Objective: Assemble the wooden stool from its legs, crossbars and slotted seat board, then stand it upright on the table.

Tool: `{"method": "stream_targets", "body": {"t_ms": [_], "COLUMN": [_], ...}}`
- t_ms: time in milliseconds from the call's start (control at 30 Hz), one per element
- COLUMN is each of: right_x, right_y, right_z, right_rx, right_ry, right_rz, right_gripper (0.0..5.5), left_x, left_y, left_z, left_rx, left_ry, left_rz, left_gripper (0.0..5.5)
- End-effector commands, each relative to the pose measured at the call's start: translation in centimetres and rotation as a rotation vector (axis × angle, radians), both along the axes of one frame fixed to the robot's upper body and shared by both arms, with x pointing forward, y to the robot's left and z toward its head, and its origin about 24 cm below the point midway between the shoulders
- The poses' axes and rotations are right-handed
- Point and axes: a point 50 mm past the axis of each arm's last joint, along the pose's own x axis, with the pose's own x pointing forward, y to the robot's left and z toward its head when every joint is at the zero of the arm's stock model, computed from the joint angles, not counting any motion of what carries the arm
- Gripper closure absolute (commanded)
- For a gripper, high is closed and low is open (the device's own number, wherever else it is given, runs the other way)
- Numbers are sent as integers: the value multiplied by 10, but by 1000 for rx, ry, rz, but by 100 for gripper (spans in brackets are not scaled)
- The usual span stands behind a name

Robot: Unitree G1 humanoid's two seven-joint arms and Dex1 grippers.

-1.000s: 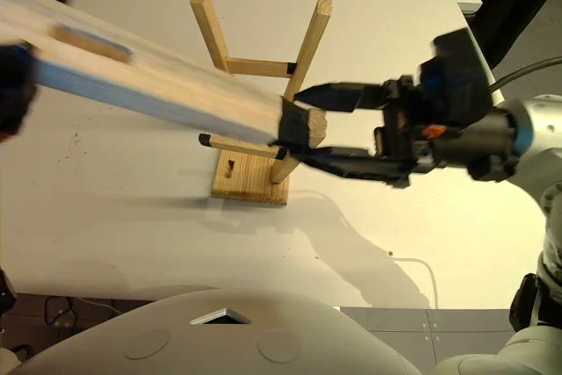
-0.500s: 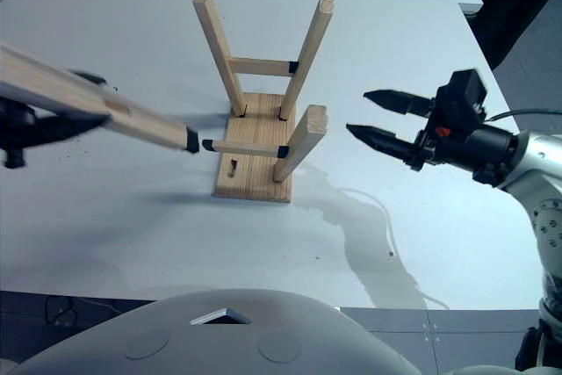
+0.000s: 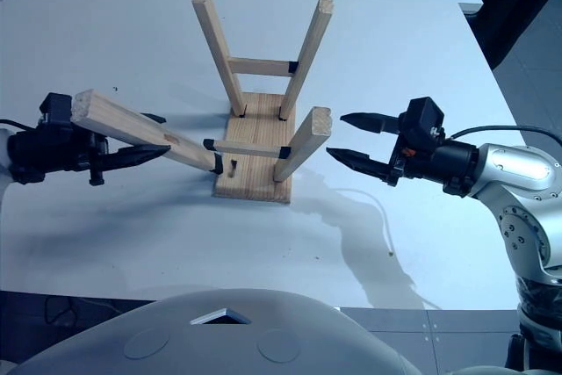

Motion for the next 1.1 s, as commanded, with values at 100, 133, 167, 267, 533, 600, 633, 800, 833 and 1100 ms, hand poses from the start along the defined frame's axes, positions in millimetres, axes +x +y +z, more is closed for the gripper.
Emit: {"method": "stream_targets", "body": {"t_ms": [100,133,167,267,533,600,633,800,833,1100], "right_x": [-1,-1,-1,0,-2,-2,-3,-4,-5,-9], "right_y": [6,6,7,9,10,10,10,13,13,17], "right_z": [-2,-2,-2,-2,-3,-3,-3,-6,-7,-11], "right_rx": [-12,-12,-10,-6,-8,-8,-9,-13,-14,-33], "right_ry": [-7,-7,-7,-9,-5,-4,-3,2,3,4], "right_rz": [26,29,31,36,38,37,36,41,43,76], "right_gripper": [251,251,251,251,251,251,251,251,251,251], "left_x": [5,5,6,9,14,16,17,27,29,42], "left_y": [-9,-10,-10,-10,-3,1,3,5,5,-1], "left_z": [-4,-6,-9,-16,-25,-24,-23,-18,-16,-17], "left_rx": [9,16,31,71,173,185,189,181,176,217], "left_ry": [-15,-12,-9,-4,8,10,11,11,9,-5], "left_rz": [-31,-33,-37,-51,-103,-105,-104,-106,-107,-164], "left_gripper": [346,346,346,346,346,346,346,346,346,346]}}
